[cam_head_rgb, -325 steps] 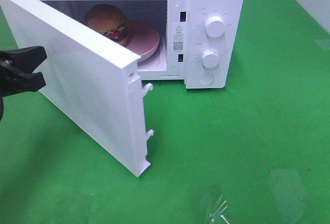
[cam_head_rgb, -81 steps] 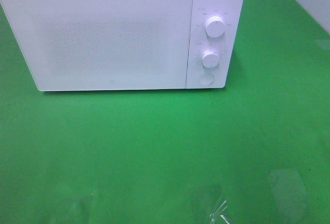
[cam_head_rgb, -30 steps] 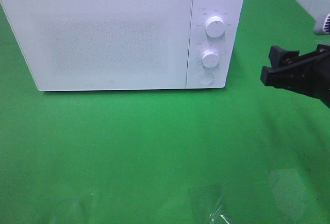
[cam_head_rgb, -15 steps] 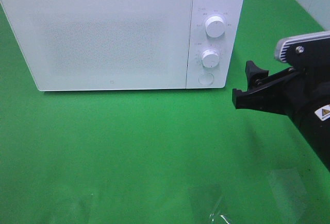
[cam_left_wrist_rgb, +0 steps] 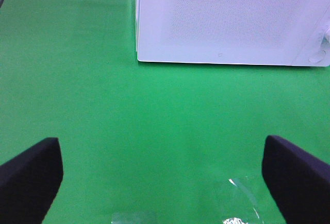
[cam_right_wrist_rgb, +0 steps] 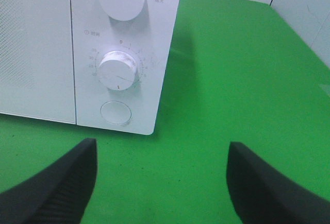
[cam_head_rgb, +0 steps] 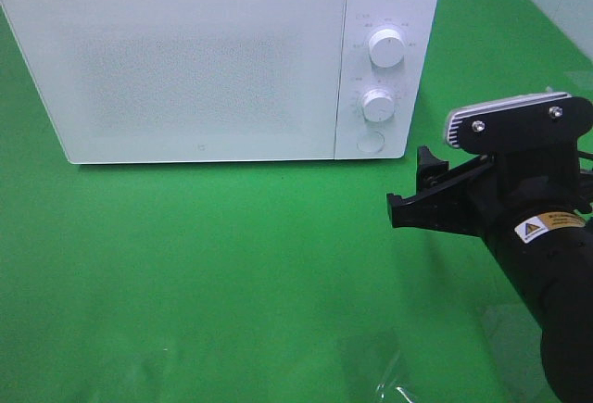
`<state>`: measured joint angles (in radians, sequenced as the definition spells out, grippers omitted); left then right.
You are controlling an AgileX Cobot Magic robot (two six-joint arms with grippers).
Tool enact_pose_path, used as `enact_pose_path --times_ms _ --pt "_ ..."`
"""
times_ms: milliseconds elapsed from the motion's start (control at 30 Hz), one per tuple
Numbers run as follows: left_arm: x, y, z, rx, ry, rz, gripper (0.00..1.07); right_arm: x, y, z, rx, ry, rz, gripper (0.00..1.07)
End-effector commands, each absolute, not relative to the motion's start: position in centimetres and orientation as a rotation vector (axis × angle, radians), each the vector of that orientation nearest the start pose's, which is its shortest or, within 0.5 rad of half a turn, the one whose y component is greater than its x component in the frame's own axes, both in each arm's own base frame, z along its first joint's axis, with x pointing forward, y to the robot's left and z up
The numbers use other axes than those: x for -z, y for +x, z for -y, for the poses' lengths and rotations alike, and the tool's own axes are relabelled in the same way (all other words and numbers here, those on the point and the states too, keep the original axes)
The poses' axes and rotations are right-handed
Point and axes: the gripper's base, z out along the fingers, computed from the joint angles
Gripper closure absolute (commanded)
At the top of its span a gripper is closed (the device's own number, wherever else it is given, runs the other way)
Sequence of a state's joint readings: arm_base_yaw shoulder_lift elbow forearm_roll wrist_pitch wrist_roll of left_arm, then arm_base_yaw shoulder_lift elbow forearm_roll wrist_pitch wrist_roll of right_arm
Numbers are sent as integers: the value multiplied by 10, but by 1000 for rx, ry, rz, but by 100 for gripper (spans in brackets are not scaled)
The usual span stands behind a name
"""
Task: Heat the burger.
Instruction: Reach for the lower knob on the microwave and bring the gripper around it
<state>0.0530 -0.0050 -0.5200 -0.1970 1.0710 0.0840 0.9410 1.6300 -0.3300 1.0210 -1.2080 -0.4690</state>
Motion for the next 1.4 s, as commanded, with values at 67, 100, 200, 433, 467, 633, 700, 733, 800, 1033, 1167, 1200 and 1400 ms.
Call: enact_pose_path --times_ms 67,100,200,433,467,633,700,733,800,1033,1167,1200,1400 --pt "-283 -11 17 162 46 -1994 9 -165 189 -133 107 -76 -1629 41" --pt "-283 -11 17 162 46 -1994 9 -163 189 -133 92 -55 -1623 41" --pt "-283 -11 17 162 46 -1994 9 -161 190 -134 81 -43 -1628 39" --pt "-283 -11 17 162 46 -1994 9 -158 199 -148 63 -44 -1638 30" --pt "-283 -11 17 162 46 -1994 9 -158 203 -150 59 -42 -1629 31" --pt "-283 -11 17 162 46 -1994 9 -155 222 -153 52 -42 -1635 31" --pt "-283 -11 17 162 46 -1994 9 -153 229 -155 51 -36 -1648 31" --pt "-283 -11 17 162 46 -1994 9 -153 229 -155 51 -36 -1648 31" --pt "-283 -11 17 162 46 -1994 9 -150 242 -161 36 -49 -1662 31" --pt "-283 -11 17 162 46 -1994 9 -144 258 -166 42 -61 -1652 31" --pt "-283 -11 17 162 46 -1994 9 -136 277 -171 35 -75 -1673 31" --pt "-283 -11 17 162 46 -1994 9 -136 277 -171 35 -75 -1673 31" --pt "-283 -11 17 162 46 -1994 9 -129 291 -178 29 -93 -1671 31"
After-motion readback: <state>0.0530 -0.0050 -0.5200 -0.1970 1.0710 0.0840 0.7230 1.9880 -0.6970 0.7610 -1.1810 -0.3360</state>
